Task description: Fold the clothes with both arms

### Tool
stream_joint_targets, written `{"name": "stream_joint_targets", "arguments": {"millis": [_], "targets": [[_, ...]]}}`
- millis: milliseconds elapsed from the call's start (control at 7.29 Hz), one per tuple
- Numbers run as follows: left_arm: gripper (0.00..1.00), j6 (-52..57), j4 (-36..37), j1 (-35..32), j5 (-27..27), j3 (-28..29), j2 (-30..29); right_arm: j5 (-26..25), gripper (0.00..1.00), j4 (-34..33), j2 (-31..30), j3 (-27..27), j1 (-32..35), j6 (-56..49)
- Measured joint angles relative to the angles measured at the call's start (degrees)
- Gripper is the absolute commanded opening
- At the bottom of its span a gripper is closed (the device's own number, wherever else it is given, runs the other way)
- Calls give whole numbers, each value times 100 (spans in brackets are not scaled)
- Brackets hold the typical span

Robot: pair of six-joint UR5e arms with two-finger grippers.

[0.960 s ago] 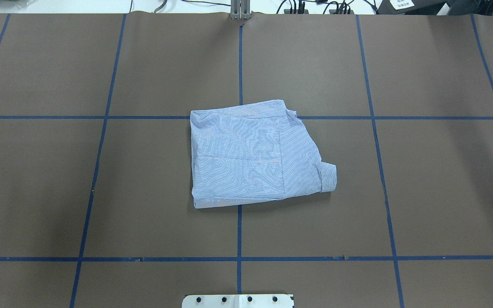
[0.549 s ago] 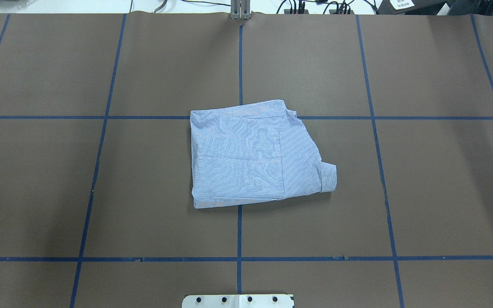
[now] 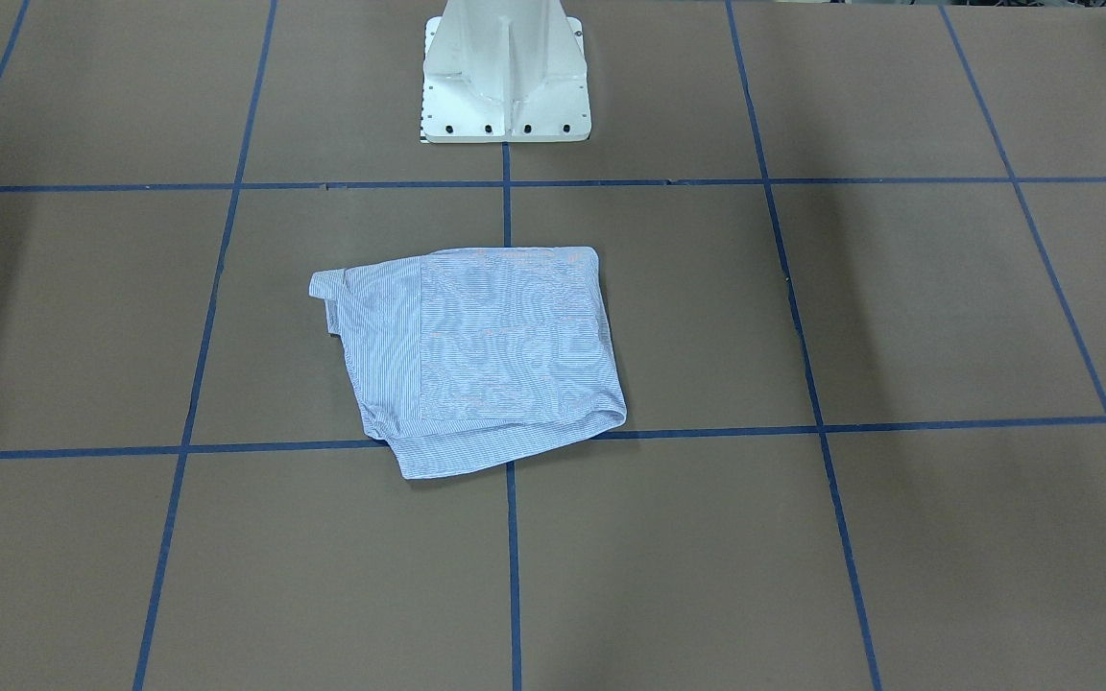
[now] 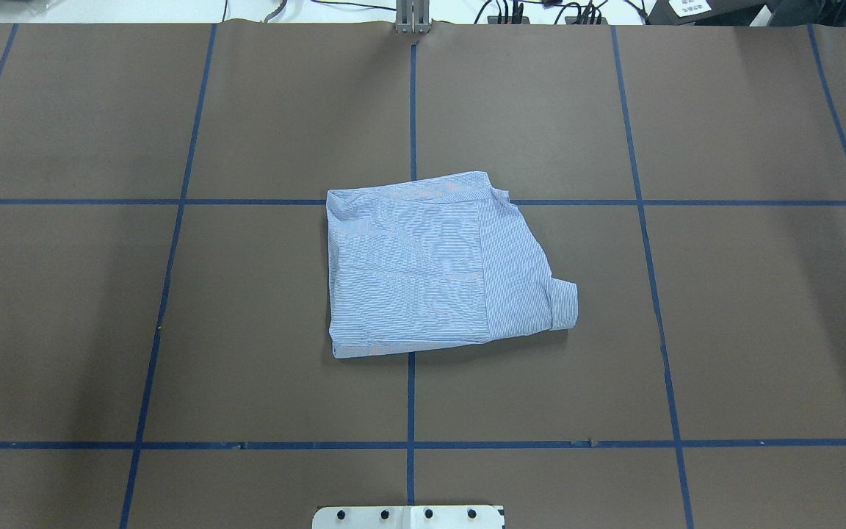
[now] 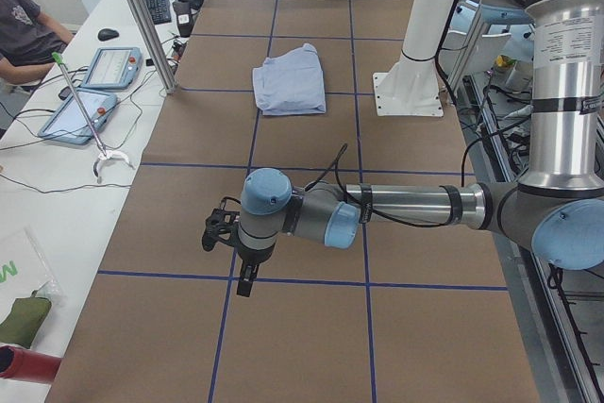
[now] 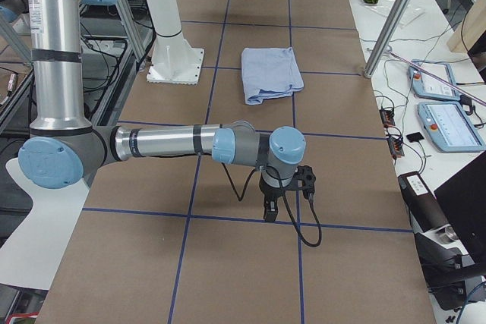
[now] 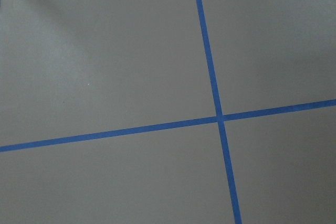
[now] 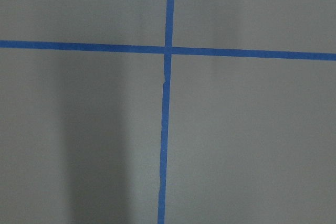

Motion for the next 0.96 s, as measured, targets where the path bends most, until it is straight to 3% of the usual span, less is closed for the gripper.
{"name": "stream_joint_targets", "arguments": {"millis": [411,960], "targets": [[99,-5,912,590,0,-205,-55,13,100,0,-6,-127,-7,0],[99,720,1727,589,-75,-360,-32,43,100,0,37,-153,-16,9]]}}
